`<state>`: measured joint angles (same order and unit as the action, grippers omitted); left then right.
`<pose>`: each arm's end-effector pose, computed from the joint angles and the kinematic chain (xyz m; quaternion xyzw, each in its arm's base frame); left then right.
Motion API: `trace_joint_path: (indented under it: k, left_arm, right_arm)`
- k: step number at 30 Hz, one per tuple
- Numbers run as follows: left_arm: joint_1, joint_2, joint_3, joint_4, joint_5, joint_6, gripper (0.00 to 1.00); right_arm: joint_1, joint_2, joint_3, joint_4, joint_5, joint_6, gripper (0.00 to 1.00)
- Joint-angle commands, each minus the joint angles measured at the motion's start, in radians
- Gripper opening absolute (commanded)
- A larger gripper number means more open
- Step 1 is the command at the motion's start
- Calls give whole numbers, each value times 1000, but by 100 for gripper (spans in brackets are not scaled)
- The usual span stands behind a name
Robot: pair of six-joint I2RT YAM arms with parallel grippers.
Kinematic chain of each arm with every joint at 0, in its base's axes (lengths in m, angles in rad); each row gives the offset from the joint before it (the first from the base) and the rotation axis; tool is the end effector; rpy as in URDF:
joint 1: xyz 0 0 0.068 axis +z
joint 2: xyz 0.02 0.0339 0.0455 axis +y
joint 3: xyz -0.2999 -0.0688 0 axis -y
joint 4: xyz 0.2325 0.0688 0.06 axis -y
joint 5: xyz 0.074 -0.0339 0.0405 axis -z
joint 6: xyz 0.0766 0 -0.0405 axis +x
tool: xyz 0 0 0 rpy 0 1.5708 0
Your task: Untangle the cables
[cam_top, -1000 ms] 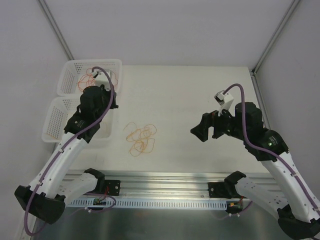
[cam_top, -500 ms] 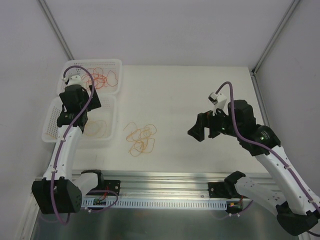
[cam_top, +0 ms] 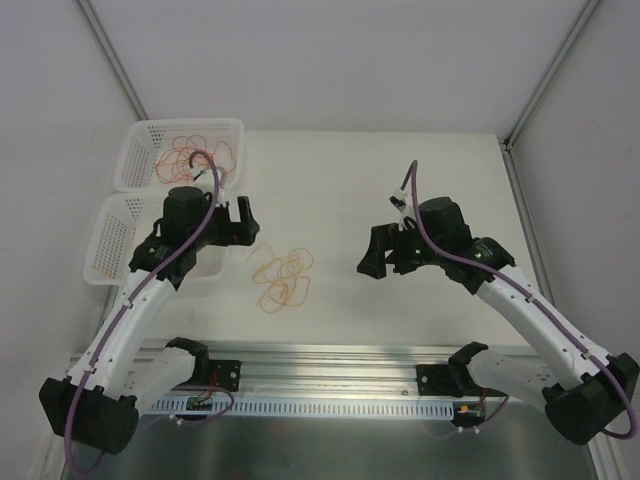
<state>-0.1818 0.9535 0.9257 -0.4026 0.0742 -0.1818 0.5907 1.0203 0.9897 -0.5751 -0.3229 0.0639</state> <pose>0.2126 -0.0448 0.3488 0.0200 0.8412 -0.1282 0.5249 0.1674 0.1415 0.3385 -0.2997 0.8247 0.2821 0.3879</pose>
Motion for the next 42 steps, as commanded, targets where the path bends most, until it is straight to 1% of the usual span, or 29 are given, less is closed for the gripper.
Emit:
trace_joint_path:
  k: [1, 3, 4, 7, 9, 10, 12, 14, 15, 16, 17, 19, 20, 22, 23, 24, 25, 27, 30, 31, 33, 34, 35, 37, 38, 40, 41, 42]
  left_arm:
    - [-164, -10, -40, -27, 67, -42, 99]
    - [-229, 16, -48, -27, 41, -15, 98]
    - [-295, 31, -47, -27, 9, 5, 98]
    - [-388, 143, -27, -25, -52, 117, 97]
    - [-416, 201, -11, -25, -70, 212, 95]
    - [-433, 259, 10, -25, -67, 261, 94]
    - [-438, 318, 30, -22, -63, 298, 92]
    - [-441, 407, 64, -22, -71, 320, 87]
    - [-441, 436, 73, -22, -103, 324, 82]
    - [-441, 488, 93, -21, -115, 331, 73]
    - [-440, 511, 102, -21, -143, 331, 66]
    - [-441, 568, 122, -19, -148, 332, 56]
    - [-441, 582, 128, -21, -136, 321, 43]
    - [-441, 608, 140, -21, -110, 295, 26]
    - [-443, 611, 142, -19, -99, 282, 12]
    - [-443, 614, 144, -18, -82, 268, 4]
    - [-441, 616, 140, -16, -76, 239, 0]
    - [-443, 614, 134, -13, -50, 202, 0]
    - [-447, 599, 128, -10, -22, 102, 0]
    - [-452, 585, 128, -4, 1, 31, 0]
    - [-456, 567, 133, 5, 15, -49, 0]
    - [-472, 529, 145, 21, 38, -188, 0]
    - [-479, 528, 145, 24, 39, -189, 0]
    - [-492, 505, 159, 31, 35, -240, 0]
    - [-498, 496, 162, 33, 27, -281, 0]
    - [-510, 476, 170, 34, 22, -309, 0]
    - [-513, 472, 171, 36, 24, -323, 0]
    - [-515, 465, 171, 35, 29, -324, 0]
  right_arm:
    - [15, 26, -23, 125, -11, 85, 100]
    - [21, 44, -42, 152, -13, 102, 99]
    - [24, 52, -48, 170, -15, 108, 100]
    - [37, 72, -65, 201, -24, 126, 100]
    - [44, 86, -74, 213, -27, 139, 99]
    - [47, 87, -85, 227, -27, 143, 99]
    - [58, 95, -95, 238, -21, 161, 99]
    - [64, 98, -118, 257, -18, 172, 99]
    - [69, 100, -125, 273, -16, 186, 99]
    - [72, 98, -132, 277, -15, 189, 99]
    - [73, 98, -141, 281, -15, 194, 99]
    - [83, 100, -148, 285, -12, 197, 99]
    - [87, 103, -152, 288, -10, 197, 99]
    - [89, 106, -158, 290, -8, 198, 99]
    - [92, 107, -160, 290, -4, 198, 99]
    - [95, 109, -164, 296, -1, 201, 99]
    - [95, 110, -167, 300, 2, 203, 99]
    - [98, 112, -178, 322, 7, 218, 99]
    - [104, 126, -192, 362, 7, 250, 99]
    - [106, 130, -198, 372, 7, 261, 99]
    - [119, 152, -204, 411, 5, 290, 98]
    - [138, 185, -207, 452, 5, 318, 98]
    - [138, 185, -207, 452, 7, 318, 98]
    - [158, 211, -209, 493, 15, 347, 97]
    - [162, 240, -210, 507, 22, 353, 94]
    - [178, 268, -214, 553, 27, 372, 91]
    - [181, 300, -217, 569, 30, 379, 86]
    - [188, 314, -217, 601, 31, 381, 84]
